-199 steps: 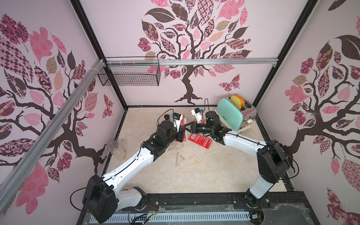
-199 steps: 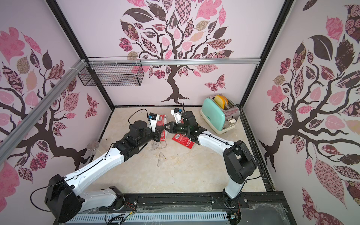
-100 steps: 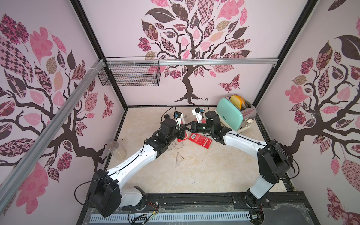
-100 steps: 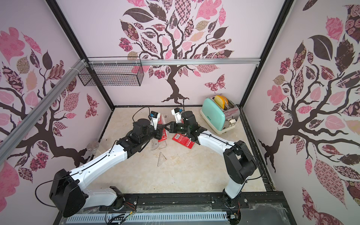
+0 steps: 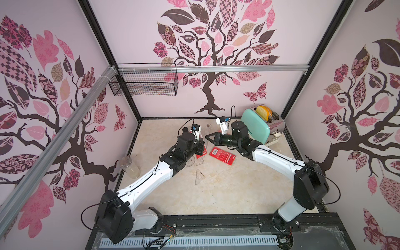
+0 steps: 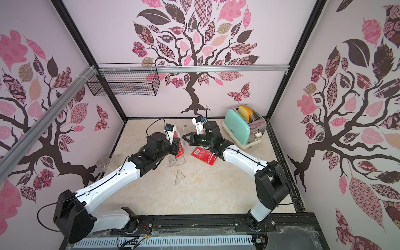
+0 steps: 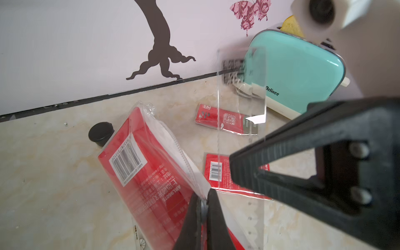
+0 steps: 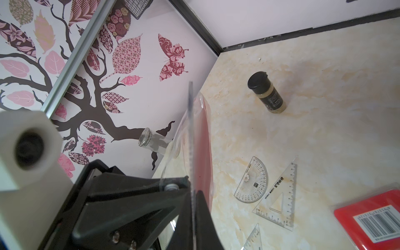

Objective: Open the ruler set and take out the ruler
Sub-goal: Take out the ruler from the ruler set bag, then place the ruler at the center of the board, then place the ruler set bag at the center of the board.

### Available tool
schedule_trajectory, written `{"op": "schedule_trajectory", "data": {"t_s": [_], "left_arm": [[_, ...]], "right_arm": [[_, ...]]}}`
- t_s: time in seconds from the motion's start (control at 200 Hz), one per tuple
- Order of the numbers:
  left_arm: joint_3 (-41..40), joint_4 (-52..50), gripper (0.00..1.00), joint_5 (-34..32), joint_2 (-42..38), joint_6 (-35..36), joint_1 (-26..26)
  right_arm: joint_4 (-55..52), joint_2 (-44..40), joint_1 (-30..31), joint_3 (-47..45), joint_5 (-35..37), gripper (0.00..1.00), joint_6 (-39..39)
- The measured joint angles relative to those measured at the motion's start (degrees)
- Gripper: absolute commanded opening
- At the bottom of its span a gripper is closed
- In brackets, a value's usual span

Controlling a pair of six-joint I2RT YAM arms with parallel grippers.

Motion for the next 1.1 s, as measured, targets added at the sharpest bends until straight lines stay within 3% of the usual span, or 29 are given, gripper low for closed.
{"op": "schedule_trajectory", "data": {"t_s": [0.275, 0.71, 1.1], "left_arm": [[-4.17, -6.62, 0.00, -3.34, -3.50, 0.74, 0.00], [-5.51, -21.66, 0.00, -22.71, -8.24, -1.62, 0.70], [-12.92, -23.61, 0.00, -22.69, -3.61, -6.40, 5.51]], "right_arm": [[0.50, -0.48, -0.81, 2.95, 0.11, 0.00, -0.28], [1.70, -1.25, 0.39, -4.74, -5.92, 0.00, 2.75], [9.68, 6.60, 12.26, -14.64, -8.28, 0.00, 8.26]]}}
